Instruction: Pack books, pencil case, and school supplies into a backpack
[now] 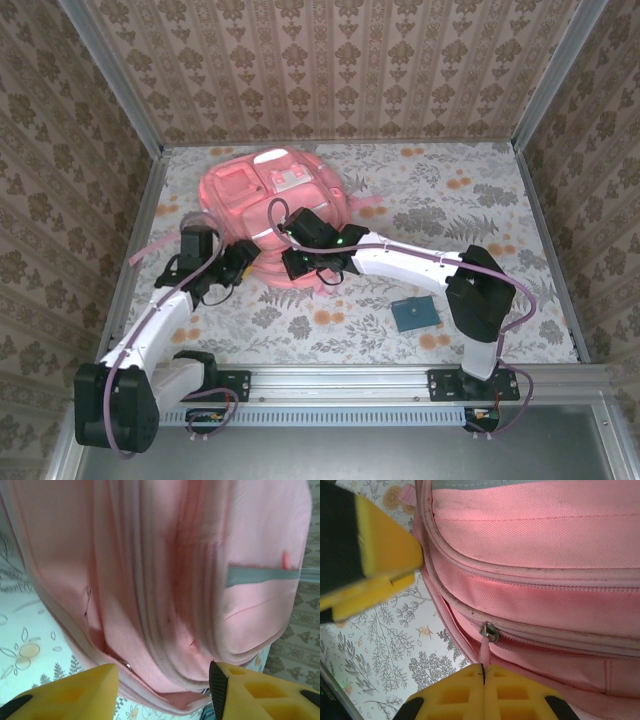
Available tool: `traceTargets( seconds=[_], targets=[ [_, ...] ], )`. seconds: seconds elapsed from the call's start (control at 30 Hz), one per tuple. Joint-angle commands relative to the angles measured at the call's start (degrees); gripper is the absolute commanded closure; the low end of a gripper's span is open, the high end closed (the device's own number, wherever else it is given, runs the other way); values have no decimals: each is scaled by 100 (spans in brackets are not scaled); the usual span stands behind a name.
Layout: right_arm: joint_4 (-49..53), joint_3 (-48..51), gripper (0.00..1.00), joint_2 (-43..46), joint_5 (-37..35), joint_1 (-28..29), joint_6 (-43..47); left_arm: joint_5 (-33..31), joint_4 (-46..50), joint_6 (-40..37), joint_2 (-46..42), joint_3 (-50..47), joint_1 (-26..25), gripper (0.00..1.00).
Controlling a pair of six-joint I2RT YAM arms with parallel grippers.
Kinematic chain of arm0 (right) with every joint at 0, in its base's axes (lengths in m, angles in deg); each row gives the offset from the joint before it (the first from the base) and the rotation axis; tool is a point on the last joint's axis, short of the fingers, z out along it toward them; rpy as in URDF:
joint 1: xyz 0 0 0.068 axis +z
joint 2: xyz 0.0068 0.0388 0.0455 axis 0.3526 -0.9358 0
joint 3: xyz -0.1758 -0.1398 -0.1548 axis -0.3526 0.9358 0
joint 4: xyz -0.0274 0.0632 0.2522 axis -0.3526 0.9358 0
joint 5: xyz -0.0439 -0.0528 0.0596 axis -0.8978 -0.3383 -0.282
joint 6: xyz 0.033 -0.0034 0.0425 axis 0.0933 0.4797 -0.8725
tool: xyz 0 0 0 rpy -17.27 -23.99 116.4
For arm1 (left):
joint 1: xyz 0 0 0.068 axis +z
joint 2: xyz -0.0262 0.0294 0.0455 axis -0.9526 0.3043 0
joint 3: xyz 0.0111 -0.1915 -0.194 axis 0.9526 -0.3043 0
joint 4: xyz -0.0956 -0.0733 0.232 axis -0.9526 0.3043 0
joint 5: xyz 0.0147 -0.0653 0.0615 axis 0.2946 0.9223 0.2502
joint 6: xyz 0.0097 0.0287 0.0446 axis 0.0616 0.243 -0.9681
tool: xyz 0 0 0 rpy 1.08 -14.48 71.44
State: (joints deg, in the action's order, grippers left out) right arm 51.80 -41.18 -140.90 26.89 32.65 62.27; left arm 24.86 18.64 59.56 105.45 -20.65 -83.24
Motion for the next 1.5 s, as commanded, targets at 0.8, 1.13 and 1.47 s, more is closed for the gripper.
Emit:
traceTargets(
  seconds=[0.8, 1.13, 1.47],
  targets=[
    [768, -484, 61, -537, -841, 313, -126, 38, -1212, 567, 576, -180, -213, 100],
    [1037, -894, 64, -985, -872, 315, -97, 45, -1102, 485, 487, -83, -222, 100],
    [1262, -851, 100, -865, -1298, 313, -99, -76, -927, 396, 439, -112, -222, 100]
  ],
)
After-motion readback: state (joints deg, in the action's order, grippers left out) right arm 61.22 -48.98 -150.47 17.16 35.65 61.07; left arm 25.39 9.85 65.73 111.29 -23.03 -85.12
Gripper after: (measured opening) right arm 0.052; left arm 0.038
